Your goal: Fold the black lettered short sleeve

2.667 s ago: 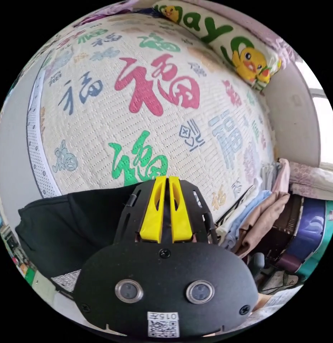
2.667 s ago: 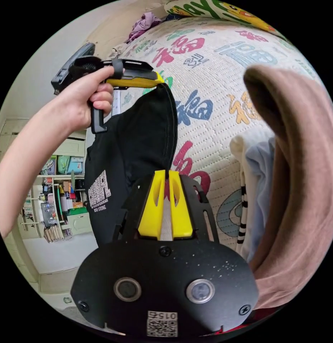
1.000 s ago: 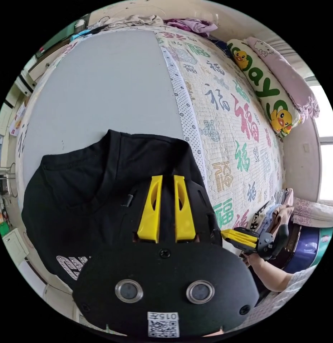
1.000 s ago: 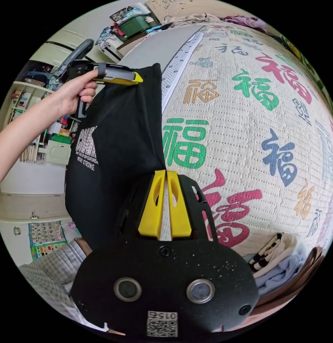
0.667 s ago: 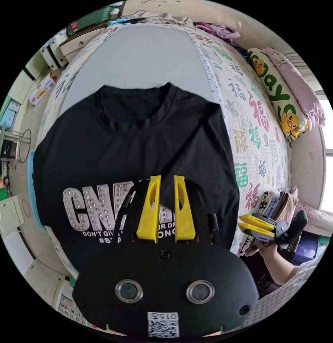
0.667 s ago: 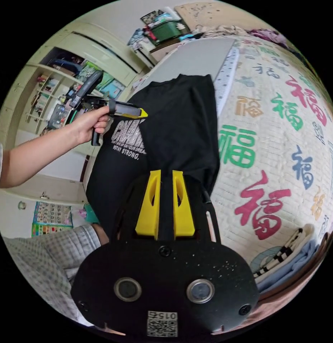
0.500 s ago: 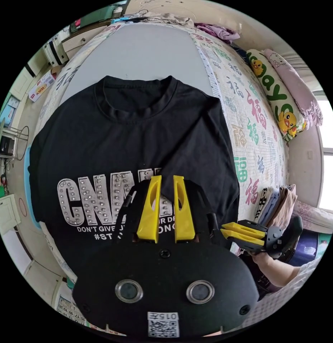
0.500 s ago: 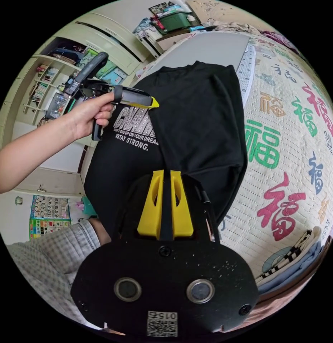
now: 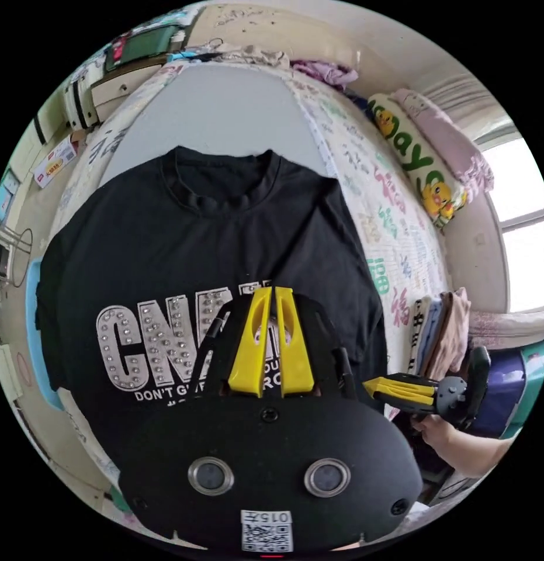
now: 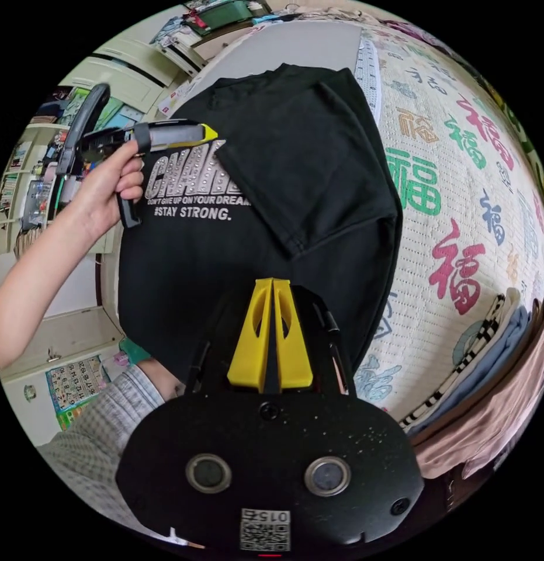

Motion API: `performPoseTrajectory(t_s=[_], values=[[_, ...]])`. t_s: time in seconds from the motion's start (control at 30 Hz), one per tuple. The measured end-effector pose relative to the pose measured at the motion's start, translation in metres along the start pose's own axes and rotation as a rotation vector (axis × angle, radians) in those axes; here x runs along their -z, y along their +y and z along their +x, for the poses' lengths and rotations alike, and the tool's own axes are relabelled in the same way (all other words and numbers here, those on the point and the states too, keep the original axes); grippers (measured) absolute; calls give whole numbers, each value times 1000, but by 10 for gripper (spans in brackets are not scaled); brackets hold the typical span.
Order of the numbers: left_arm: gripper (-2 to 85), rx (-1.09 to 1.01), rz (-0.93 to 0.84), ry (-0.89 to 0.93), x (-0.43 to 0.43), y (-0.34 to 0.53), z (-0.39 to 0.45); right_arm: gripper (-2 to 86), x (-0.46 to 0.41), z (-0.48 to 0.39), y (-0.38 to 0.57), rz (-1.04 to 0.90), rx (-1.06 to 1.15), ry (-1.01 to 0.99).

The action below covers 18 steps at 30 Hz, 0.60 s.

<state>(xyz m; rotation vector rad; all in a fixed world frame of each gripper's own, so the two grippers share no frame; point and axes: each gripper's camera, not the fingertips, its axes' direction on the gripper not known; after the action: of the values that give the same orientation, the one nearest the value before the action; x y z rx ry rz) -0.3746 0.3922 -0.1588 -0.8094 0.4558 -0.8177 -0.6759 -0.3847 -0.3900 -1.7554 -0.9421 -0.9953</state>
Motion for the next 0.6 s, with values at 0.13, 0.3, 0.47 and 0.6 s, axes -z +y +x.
performPoseTrajectory(t_s=[0.13, 0.3, 0.47, 0.6], values=[[39, 206, 121, 174, 90, 88, -104, -5, 67, -80, -15, -19, 37, 13], [61, 625, 211, 222, 183, 224, -283, -1, 130, -204, -84, -44, 199, 0], [89, 954, 344, 303, 235, 322, -441, 11, 181, -332, -199, -27, 357, -21], [107, 1050, 406, 394, 235, 329, -499, 27, 219, -438, -298, -19, 479, 50]])
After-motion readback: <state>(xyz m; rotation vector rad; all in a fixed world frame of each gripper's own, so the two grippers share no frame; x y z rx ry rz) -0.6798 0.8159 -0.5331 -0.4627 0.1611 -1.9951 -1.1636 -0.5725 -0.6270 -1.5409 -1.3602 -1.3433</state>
